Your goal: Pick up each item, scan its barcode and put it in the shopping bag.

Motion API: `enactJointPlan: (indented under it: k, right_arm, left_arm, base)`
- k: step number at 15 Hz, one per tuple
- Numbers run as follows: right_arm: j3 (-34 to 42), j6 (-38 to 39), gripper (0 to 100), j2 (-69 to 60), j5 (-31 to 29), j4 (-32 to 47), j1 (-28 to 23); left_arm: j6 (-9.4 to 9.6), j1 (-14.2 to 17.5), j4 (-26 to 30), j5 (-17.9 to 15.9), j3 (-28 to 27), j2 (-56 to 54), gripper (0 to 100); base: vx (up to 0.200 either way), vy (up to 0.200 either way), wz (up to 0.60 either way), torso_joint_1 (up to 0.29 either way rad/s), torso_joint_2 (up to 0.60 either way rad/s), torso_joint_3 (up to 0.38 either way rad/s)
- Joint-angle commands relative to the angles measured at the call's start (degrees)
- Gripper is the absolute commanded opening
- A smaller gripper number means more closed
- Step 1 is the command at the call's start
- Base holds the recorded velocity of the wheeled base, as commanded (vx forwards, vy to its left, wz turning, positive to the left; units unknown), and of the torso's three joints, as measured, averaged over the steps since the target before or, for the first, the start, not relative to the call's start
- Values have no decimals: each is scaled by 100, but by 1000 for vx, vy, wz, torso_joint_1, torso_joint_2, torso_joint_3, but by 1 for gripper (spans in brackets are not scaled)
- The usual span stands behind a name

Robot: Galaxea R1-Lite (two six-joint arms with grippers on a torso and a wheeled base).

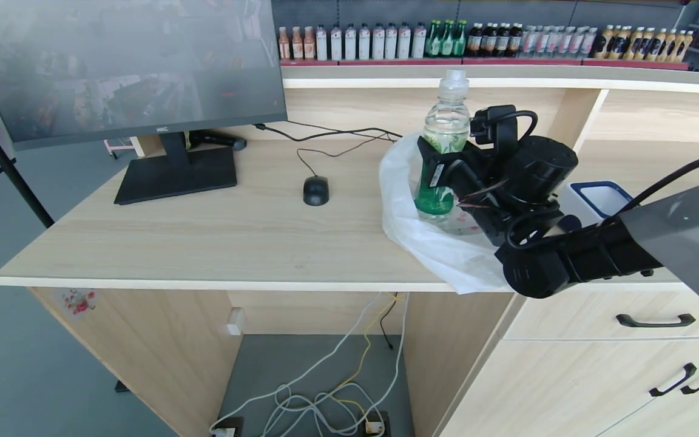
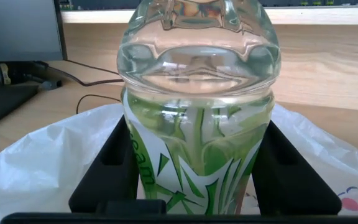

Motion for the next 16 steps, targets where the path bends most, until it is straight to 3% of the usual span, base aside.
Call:
enactJointPlan:
  k: [1, 13, 14, 16]
  right_arm:
    - [6, -1, 0, 39, -11, 22, 6]
    - [59, -45, 0, 65, -2, 5, 6]
    - [59, -45, 100, 65, -2, 5, -3]
    - [59, -28, 100, 57, -2, -22, 6]
  left_arm:
    - [-1, 0, 0, 1, 0, -2, 100]
    - [-1, 0, 0, 1, 0, -2, 100]
    - [-1, 0, 0, 1, 0, -2, 100]
    - [-1, 0, 0, 1, 0, -2, 100]
  base:
    - [0, 0, 0, 0, 0, 0]
    - [0, 0, 0, 0, 0, 0]
    - [0, 0, 0, 0, 0, 0]
    - [0, 0, 0, 0, 0, 0]
